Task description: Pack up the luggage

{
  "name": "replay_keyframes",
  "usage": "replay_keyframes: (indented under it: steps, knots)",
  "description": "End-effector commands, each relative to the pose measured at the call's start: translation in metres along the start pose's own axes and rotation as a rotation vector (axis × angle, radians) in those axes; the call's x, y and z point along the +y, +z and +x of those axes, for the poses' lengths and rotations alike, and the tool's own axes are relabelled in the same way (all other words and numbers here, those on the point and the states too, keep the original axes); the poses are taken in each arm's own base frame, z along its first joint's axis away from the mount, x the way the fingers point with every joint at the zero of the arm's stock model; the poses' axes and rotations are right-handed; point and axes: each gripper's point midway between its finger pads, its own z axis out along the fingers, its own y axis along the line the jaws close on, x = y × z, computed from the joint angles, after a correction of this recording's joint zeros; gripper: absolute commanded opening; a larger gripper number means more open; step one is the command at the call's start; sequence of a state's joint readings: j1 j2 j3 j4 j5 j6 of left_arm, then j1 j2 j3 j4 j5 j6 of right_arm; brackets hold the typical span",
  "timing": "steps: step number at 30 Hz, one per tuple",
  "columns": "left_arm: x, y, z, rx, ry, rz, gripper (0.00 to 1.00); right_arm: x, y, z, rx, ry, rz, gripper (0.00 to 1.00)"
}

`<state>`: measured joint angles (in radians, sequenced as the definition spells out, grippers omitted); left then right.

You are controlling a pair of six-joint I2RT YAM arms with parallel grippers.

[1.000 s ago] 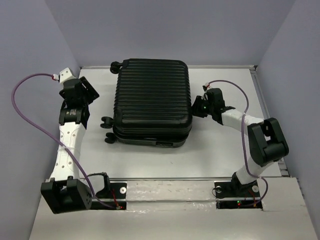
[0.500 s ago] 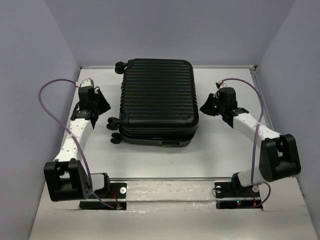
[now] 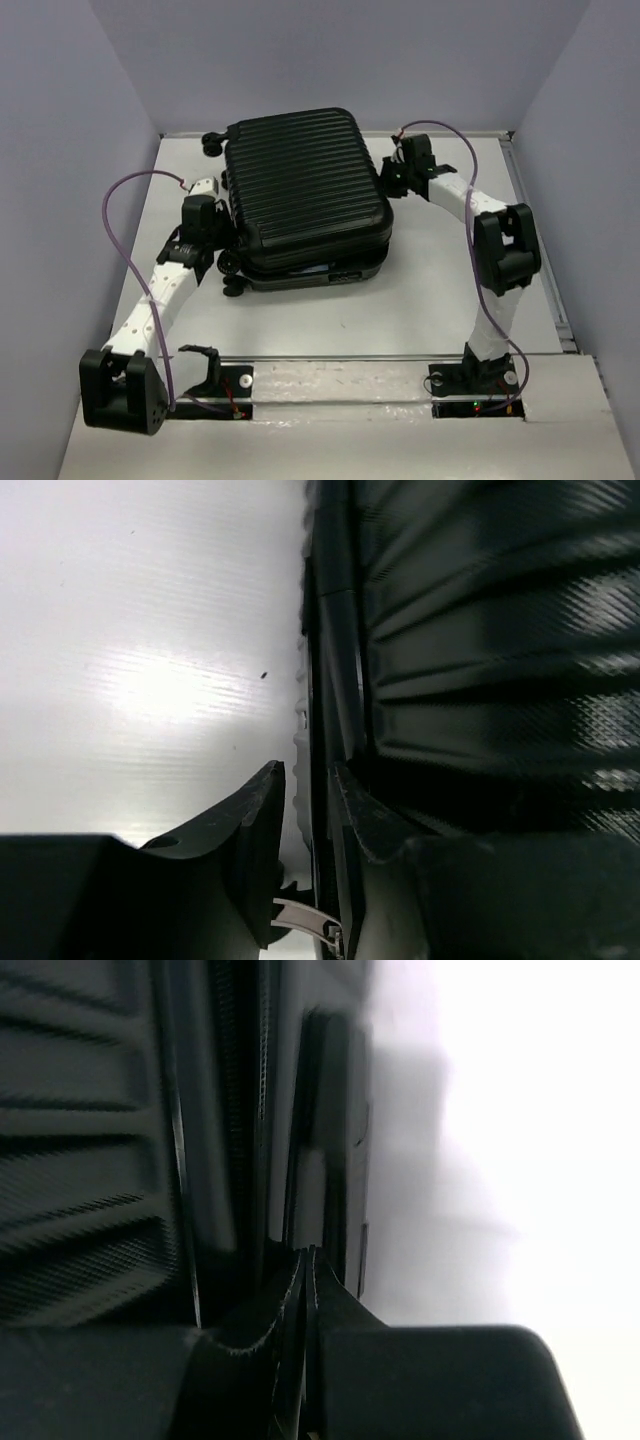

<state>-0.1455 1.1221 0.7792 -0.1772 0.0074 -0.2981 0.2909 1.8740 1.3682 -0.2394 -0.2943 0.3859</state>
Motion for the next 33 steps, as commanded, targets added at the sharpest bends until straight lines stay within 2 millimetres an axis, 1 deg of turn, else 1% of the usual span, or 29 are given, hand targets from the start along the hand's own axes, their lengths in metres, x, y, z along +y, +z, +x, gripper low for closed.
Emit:
replay_keyframes:
  steps: [1,3,4,5,6,7,9,10,11,12,14,15,16,18,19,20,21,22,23,24,25,26,27,28,29,30,31,32,33]
  knots:
    - [-0.067,-0.036,0.058,0.174,0.01,0.273,0.36,0.157,0.021,-0.064,-0.042,-0.153,-0.385,0.09]
    - [-0.087,-0.056,0.064,0.172,0.024,0.346,0.36,0.173,0.025,-0.075,-0.017,-0.139,-0.406,0.24]
    - [-0.087,-0.068,0.058,0.15,0.02,0.339,0.36,0.179,0.025,-0.107,-0.094,-0.144,-0.369,0.48]
    - [-0.087,-0.076,0.051,0.121,0.027,0.334,0.36,0.171,0.024,-0.108,-0.082,-0.13,-0.306,0.6]
    - [-0.088,-0.089,0.031,0.064,0.028,0.33,0.37,0.16,0.02,-0.122,-0.118,-0.123,-0.257,0.78]
    - [-0.082,-0.104,0.021,0.025,0.03,0.307,0.39,0.153,0.015,-0.132,-0.146,-0.117,-0.225,0.83]
    - [-0.071,-0.129,-0.024,-0.13,0.022,0.236,0.55,0.126,-0.002,-0.147,-0.197,-0.084,-0.134,0.89]
    - [-0.06,-0.139,-0.037,-0.178,0.015,0.176,0.67,0.117,-0.008,-0.149,-0.214,-0.079,-0.099,0.91]
    - [-0.057,-0.147,-0.048,-0.212,0.017,0.161,0.69,0.095,-0.006,-0.143,-0.216,-0.07,-0.025,0.92]
    - [-0.057,-0.156,-0.059,-0.247,0.011,0.154,0.71,0.098,-0.027,-0.15,-0.256,-0.08,-0.011,0.92]
    - [-0.062,-0.179,-0.094,-0.358,-0.02,0.169,0.74,0.081,-0.042,-0.151,-0.294,-0.097,0.052,0.91]
    - [-0.069,-0.194,-0.117,-0.428,-0.037,0.196,0.74,0.079,-0.056,-0.146,-0.309,-0.112,0.063,0.89]
    - [-0.073,-0.198,-0.128,-0.459,-0.041,0.202,0.75,0.077,-0.063,-0.143,-0.318,-0.114,0.071,0.87]
    - [-0.083,-0.19,-0.147,-0.477,-0.027,0.192,0.75,0.074,-0.08,-0.143,-0.355,-0.122,0.094,0.71]
    - [-0.093,-0.18,-0.163,-0.484,-0.024,0.189,0.76,0.074,-0.098,-0.134,-0.368,-0.127,0.094,0.43]
    - [-0.096,-0.173,-0.171,-0.486,-0.021,0.175,0.76,0.076,-0.109,-0.133,-0.393,-0.131,0.083,0.26]
    - [-0.105,-0.156,-0.182,-0.471,-0.011,0.175,0.76,0.076,-0.127,-0.119,-0.399,-0.127,0.07,0.08]
    - [-0.107,-0.147,-0.188,-0.463,-0.008,0.169,0.76,0.067,-0.114,-0.103,-0.362,-0.121,0.075,0.07]
    - [-0.1,-0.137,-0.198,-0.463,-0.018,0.144,0.75,0.083,-0.143,-0.106,-0.429,-0.132,0.009,0.07]
    - [-0.101,-0.137,-0.216,-0.493,-0.035,0.152,0.75,0.084,-0.148,-0.095,-0.427,-0.115,-0.018,0.07]
    - [-0.099,-0.111,-0.218,-0.451,-0.043,0.141,0.75,0.085,-0.153,-0.084,-0.426,-0.107,-0.046,0.07]
    - [-0.083,-0.1,-0.23,-0.455,-0.071,0.112,0.75,0.093,-0.156,-0.053,-0.396,-0.114,-0.112,0.07]
    - [-0.09,-0.091,-0.231,-0.437,-0.07,0.14,0.75,0.098,-0.155,-0.036,-0.37,-0.119,-0.147,0.07]
    - [-0.076,-0.088,-0.249,-0.462,-0.1,0.109,0.75,0.101,-0.153,-0.019,-0.349,-0.128,-0.169,0.07]
    - [-0.069,-0.061,-0.251,-0.423,-0.112,0.085,0.75,0.104,-0.151,-0.002,-0.325,-0.136,-0.185,0.07]
    - [-0.063,-0.051,-0.255,-0.414,-0.122,0.065,0.75,0.099,-0.147,0.022,-0.293,-0.142,-0.183,0.07]
    - [-0.047,-0.032,-0.265,-0.397,-0.135,0.005,0.75,0.106,-0.144,0.041,-0.261,-0.162,-0.204,0.07]
    - [-0.04,-0.023,-0.27,-0.39,-0.137,-0.016,0.76,0.105,-0.143,0.053,-0.242,-0.168,-0.209,0.07]
    - [-0.029,-0.025,-0.287,-0.41,-0.147,-0.036,0.76,0.103,-0.143,0.075,-0.211,-0.179,-0.216,0.07]
